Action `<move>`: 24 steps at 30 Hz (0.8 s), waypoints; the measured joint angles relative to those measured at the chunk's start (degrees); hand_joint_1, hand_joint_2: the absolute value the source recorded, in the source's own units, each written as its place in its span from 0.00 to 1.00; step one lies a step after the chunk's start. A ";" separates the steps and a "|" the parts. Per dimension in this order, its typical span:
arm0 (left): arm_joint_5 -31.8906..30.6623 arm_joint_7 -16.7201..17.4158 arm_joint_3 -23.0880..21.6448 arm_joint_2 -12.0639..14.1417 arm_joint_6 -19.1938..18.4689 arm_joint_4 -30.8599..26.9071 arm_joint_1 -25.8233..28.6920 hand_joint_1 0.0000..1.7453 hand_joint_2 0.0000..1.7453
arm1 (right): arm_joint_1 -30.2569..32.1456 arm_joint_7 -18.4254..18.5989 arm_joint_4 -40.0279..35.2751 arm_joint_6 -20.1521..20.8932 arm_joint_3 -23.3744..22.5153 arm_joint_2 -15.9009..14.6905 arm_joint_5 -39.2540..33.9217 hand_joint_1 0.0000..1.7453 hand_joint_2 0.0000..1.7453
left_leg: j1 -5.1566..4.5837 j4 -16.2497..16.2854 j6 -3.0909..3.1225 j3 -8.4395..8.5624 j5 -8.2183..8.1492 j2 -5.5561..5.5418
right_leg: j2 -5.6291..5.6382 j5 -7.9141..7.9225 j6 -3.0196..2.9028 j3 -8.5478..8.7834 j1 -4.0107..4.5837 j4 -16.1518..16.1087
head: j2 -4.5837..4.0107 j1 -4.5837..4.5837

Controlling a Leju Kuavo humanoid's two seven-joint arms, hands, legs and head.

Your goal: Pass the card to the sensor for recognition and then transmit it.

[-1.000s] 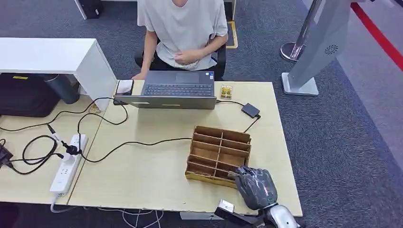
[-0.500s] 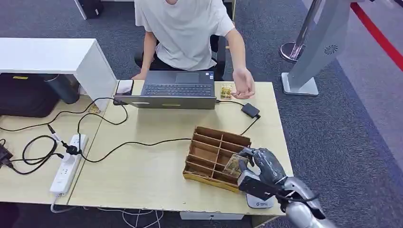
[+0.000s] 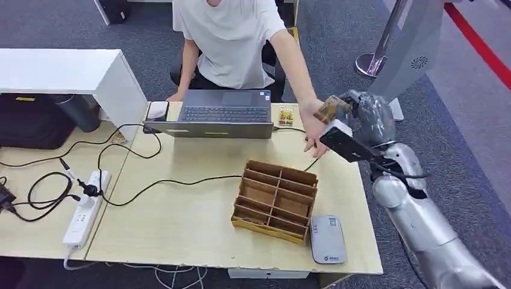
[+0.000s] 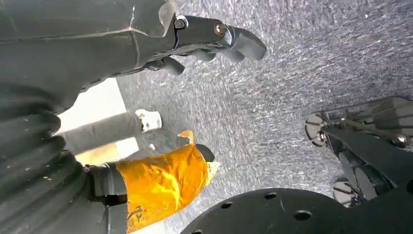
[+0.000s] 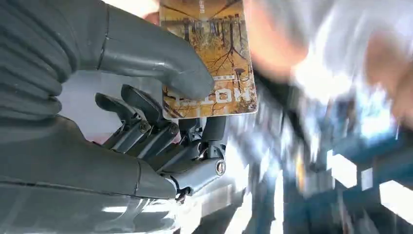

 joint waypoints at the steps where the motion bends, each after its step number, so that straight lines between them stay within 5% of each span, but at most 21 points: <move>1: -0.37 -0.07 -0.28 0.00 0.00 0.00 -0.07 0.00 1.00 | -1.09 1.00 1.09 -3.71 0.61 0.87 4.13 1.00 1.00 | 0.01 0.00 -0.01 -0.01 0.00 -0.02 | -0.01 0.00 0.00 0.00 0.00 0.00 | 0.00 -0.02; 5: -0.96 -0.11 -1.18 0.00 -0.04 0.00 -0.12 0.00 1.00 | -4.27 2.46 6.43 -13.56 1.77 3.41 15.05 1.00 1.00 | 0.02 -0.01 -0.01 -0.02 0.01 -0.03 | -0.02 -0.01 -0.01 0.00 0.01 0.01 | 0.00 0.00; 10: -1.11 -0.46 -1.57 0.00 -0.17 0.00 -0.13 0.00 1.00 | -5.92 2.92 10.88 -16.66 1.77 5.77 20.05 1.00 1.00 | 0.02 0.00 -0.01 -0.06 0.01 -0.10 | -0.07 -0.01 -0.01 0.00 0.01 0.00 | 0.00 0.02; 11: -1.11 -0.46 -1.59 0.00 -0.22 -0.02 -0.12 0.00 1.00 | -5.90 2.92 11.47 -16.68 1.77 6.05 20.51 0.00 1.00 | 0.01 0.00 -0.01 -0.08 0.01 -0.13 | -0.09 -0.01 0.00 -0.01 0.01 0.00 | 0.00 0.00; 24: -0.76 -1.84 -2.01 -0.02 -1.05 0.00 -0.14 0.00 1.00 | -3.51 1.98 13.04 -17.25 1.31 7.36 22.27 0.00 1.00 | 0.01 0.00 -0.01 -0.10 0.00 -0.19 | -0.12 -0.02 -0.02 -0.06 0.01 -0.02 | 0.00 0.00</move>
